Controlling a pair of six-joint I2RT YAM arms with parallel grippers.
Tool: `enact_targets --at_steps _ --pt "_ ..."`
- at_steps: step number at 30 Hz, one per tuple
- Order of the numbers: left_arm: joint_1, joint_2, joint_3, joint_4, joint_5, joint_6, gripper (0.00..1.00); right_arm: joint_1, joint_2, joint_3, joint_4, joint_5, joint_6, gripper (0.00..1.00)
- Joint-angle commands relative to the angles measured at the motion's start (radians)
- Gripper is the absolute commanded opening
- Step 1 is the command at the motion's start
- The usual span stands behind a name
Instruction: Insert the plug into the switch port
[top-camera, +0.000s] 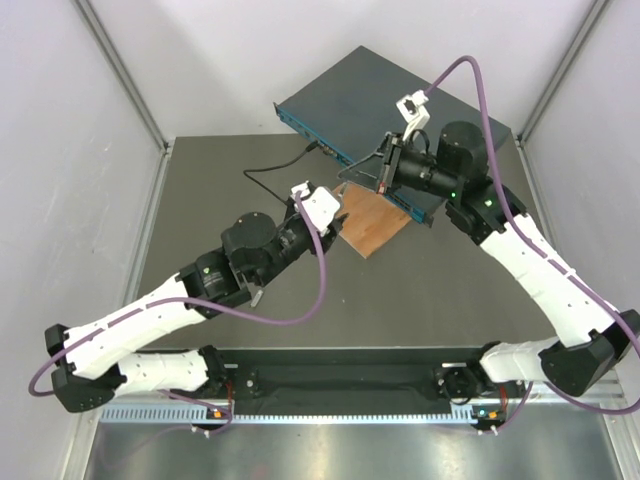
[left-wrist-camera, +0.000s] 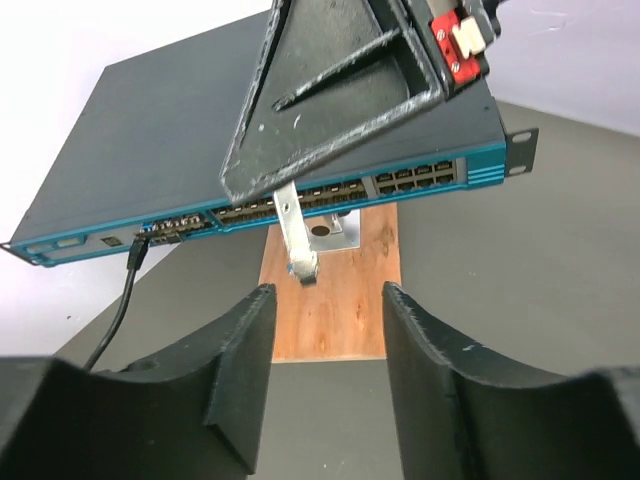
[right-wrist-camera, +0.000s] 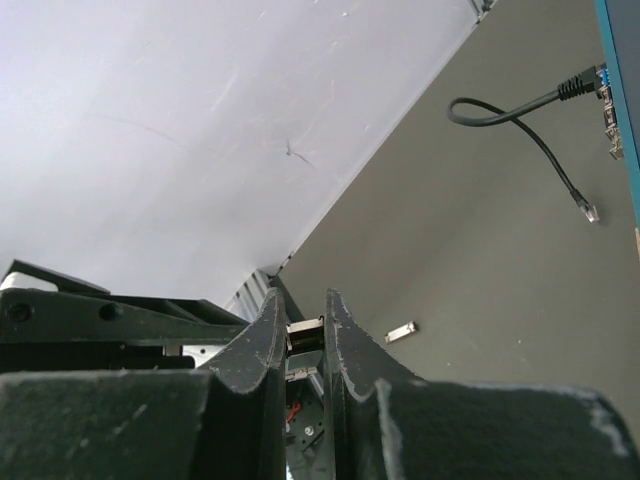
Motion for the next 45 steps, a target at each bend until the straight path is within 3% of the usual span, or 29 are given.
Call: enact_targets --at_steps 1,14,17,20,21,23,24,25,27,29,35,40,45 --pt "0.004 0.026 0.044 0.069 -0.003 -0.049 0.51 0.021 -0.030 0.008 0.027 0.016 -0.014 0.00" --pt "0.019 0.068 0.044 0.131 -0.049 -0.018 0.37 0.052 -0.056 -0.041 0.047 -0.013 -0.022 0.00" --pt "0.034 0.079 0.039 0.131 -0.052 -0.011 0.29 0.057 -0.053 -0.041 0.053 -0.019 -0.019 0.00" --pt "0.062 0.092 0.051 0.121 -0.033 -0.034 0.04 0.060 -0.050 -0.037 0.065 -0.031 -0.016 0.00" --pt "0.071 0.094 0.054 0.111 -0.020 -0.044 0.00 0.060 -0.050 -0.034 0.068 -0.033 -0.017 0.02" --pt "0.111 0.089 0.060 0.070 0.015 -0.096 0.00 0.058 -0.051 -0.029 0.071 -0.040 -0.035 0.20" --pt "0.132 0.073 0.059 0.057 0.100 -0.125 0.00 0.057 -0.053 -0.026 0.071 -0.040 -0.046 0.41" --pt "0.190 0.063 0.050 0.049 0.162 -0.197 0.00 0.049 -0.054 -0.015 0.067 -0.048 -0.058 0.52" --pt "0.249 0.024 0.031 0.046 0.360 -0.257 0.00 0.032 -0.054 0.000 0.064 -0.071 -0.094 0.70" --pt "0.321 0.002 0.012 0.048 0.488 -0.351 0.00 0.003 -0.053 0.038 0.053 -0.128 -0.155 0.78" --pt "0.419 -0.035 -0.007 0.066 0.818 -0.586 0.00 -0.028 -0.033 0.128 -0.014 -0.241 -0.327 0.82" --pt "0.505 -0.023 -0.045 0.196 1.003 -0.863 0.00 -0.029 -0.027 0.103 0.030 -0.342 -0.332 0.78" --pt "0.545 0.017 -0.055 0.279 1.137 -0.989 0.00 -0.028 -0.022 0.083 0.065 -0.398 -0.296 0.78"
